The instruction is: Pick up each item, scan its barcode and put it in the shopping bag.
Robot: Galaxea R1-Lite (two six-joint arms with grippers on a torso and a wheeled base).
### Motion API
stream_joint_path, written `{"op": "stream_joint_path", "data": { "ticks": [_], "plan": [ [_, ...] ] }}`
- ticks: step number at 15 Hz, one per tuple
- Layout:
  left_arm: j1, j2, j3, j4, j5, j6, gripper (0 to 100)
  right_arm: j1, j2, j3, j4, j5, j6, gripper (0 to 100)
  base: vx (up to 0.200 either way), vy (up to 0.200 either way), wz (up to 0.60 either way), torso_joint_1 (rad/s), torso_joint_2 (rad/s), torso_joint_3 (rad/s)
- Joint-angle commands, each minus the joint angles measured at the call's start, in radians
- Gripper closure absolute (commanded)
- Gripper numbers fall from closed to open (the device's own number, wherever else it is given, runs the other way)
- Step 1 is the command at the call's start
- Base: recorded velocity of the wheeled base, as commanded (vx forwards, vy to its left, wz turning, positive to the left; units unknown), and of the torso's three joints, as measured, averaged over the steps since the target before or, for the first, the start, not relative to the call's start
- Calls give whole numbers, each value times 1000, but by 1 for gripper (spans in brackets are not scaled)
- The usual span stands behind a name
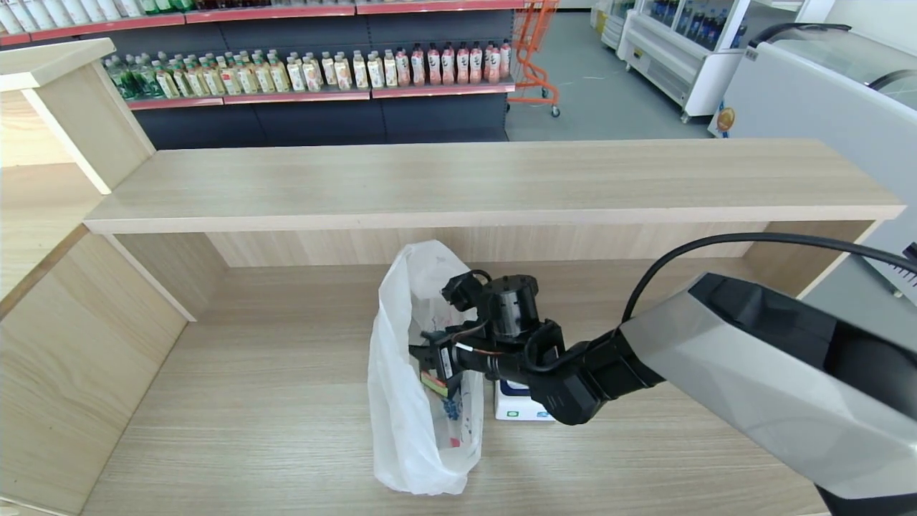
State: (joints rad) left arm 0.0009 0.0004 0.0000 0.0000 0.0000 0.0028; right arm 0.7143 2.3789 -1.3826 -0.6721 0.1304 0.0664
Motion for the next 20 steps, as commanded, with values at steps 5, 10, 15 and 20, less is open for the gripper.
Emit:
{"op": "stream_joint_path", "data": {
  "ticks": [5,10,15,20],
  "plan": [
    [1,0,0,0,0,0,0,-36,-113,125,25,-8,237,0,0,0,0,0,0,0],
    [1,0,0,0,0,0,0,-107,-282,263,5,1,576,0,0,0,0,0,0,0],
    [1,0,0,0,0,0,0,-119,-601,384,68,106,734,0,0,0,0,0,0,0],
    [1,0,0,0,0,0,0,-246,-1040,652,292,83,572,0,0,0,0,0,0,0]
  ]
}}
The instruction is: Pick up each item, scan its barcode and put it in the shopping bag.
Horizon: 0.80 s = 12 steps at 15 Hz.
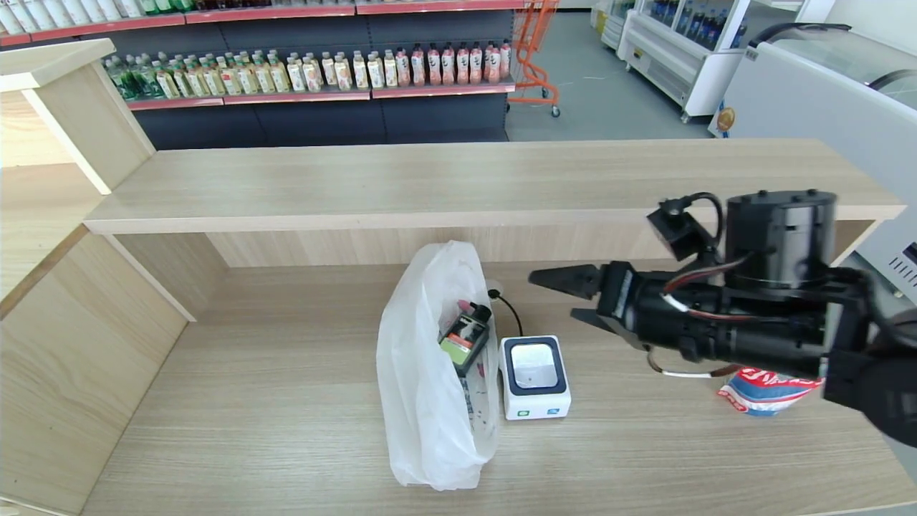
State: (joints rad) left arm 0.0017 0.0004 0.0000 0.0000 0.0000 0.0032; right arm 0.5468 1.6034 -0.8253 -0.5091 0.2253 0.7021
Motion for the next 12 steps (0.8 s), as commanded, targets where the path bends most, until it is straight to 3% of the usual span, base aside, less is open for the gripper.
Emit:
{"op": "stream_joint_path", "data": {
  "ticks": [1,5,6,7,9,12],
  "plan": [
    [0,0,0,0,0,0,0,-103,-336,92,242,-70,-95,0,0,0,0,0,0,0],
    [1,0,0,0,0,0,0,-238,-473,64,581,-408,-170,0,0,0,0,0,0,0],
    [0,0,0,0,0,0,0,-278,-482,52,636,-449,-168,0,0,0,0,0,0,0],
    [0,0,0,0,0,0,0,-378,-496,38,721,-471,-167,0,0,0,0,0,0,0],
    [0,0,0,0,0,0,0,-489,-482,18,758,-455,-159,0,0,0,0,0,0,0],
    [1,0,0,0,0,0,0,-536,-467,2,787,-420,-147,0,0,0,0,0,0,0]
  ]
}}
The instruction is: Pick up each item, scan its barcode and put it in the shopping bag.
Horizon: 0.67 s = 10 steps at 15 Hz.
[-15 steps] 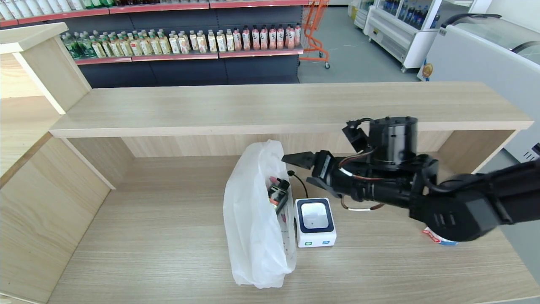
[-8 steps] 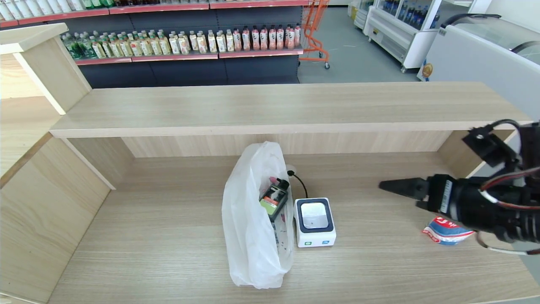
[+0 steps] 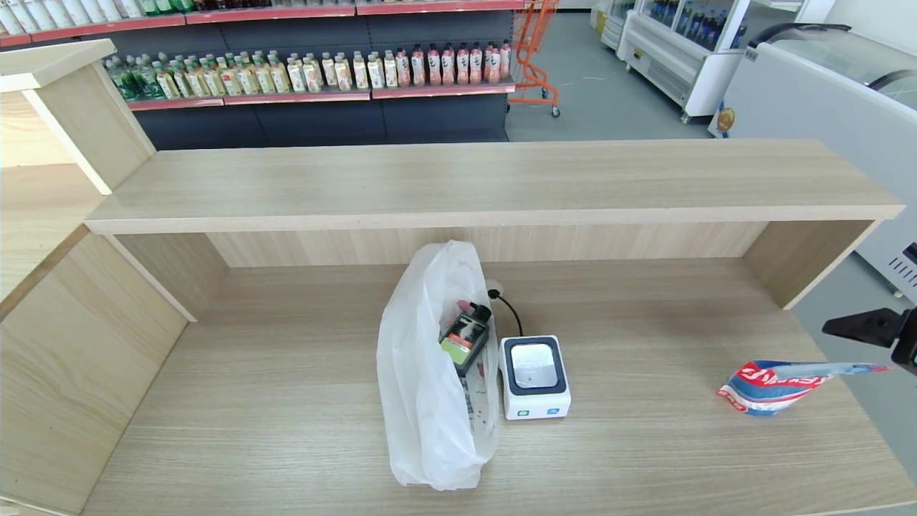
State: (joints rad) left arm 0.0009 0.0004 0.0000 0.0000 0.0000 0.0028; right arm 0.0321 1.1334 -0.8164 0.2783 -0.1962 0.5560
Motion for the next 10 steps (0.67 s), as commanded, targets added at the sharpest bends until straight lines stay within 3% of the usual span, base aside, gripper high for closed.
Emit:
{"op": "stream_joint_path", "data": {
  "ticks": [1,10],
  "plan": [
    [1,0,0,0,0,0,0,-38,9,-6,25,1,16,0,0,0,0,0,0,0],
    [1,0,0,0,0,0,0,-95,35,5,75,-3,53,0,0,0,0,0,0,0]
  ]
}}
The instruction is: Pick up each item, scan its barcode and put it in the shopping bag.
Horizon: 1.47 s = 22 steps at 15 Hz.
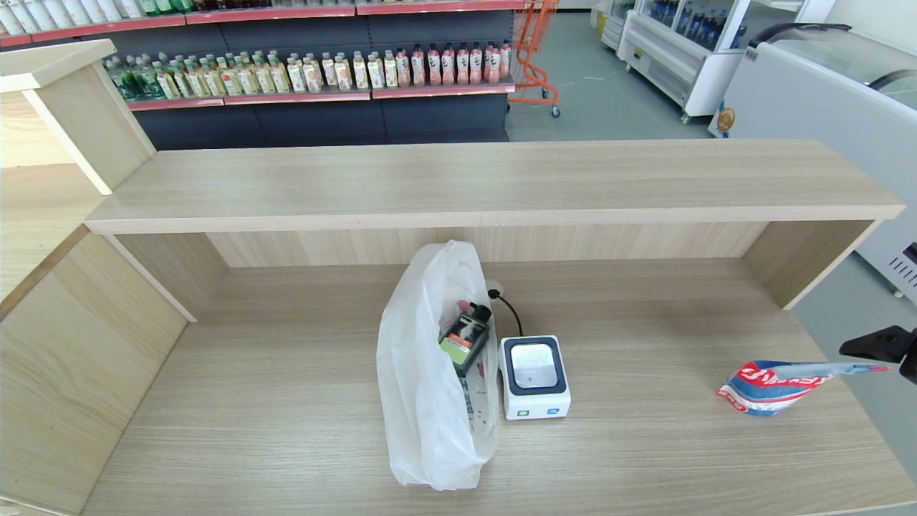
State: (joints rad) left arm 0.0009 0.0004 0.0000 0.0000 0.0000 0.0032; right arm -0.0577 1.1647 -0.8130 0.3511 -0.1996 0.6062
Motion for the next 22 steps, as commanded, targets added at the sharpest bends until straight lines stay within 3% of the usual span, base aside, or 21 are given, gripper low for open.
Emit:
{"op": "stream_joint_path", "data": {
  "ticks": [1,10,13,16,19,22],
  "plan": [
    [1,0,0,0,0,1,0,-10,4,0,9,0,9,0,0,0,0,0,0,0],
    [1,0,0,0,2,-2,0,-27,20,-11,12,3,52,0,0,0,0,0,0,0],
    [1,0,0,0,2,-3,0,-25,20,-12,11,5,53,0,0,-200,0,-1,4,4],
    [1,0,0,0,2,-2,0,-25,38,-18,14,6,129,0,0,-200,0,1,1,2],
    [1,0,0,0,2,0,0,-27,72,-87,126,6,273,0,0,0,0,0,0,0],
    [1,0,0,0,2,0,0,-25,93,-87,131,6,302,0,0,0,0,0,0,0]
  ]
}}
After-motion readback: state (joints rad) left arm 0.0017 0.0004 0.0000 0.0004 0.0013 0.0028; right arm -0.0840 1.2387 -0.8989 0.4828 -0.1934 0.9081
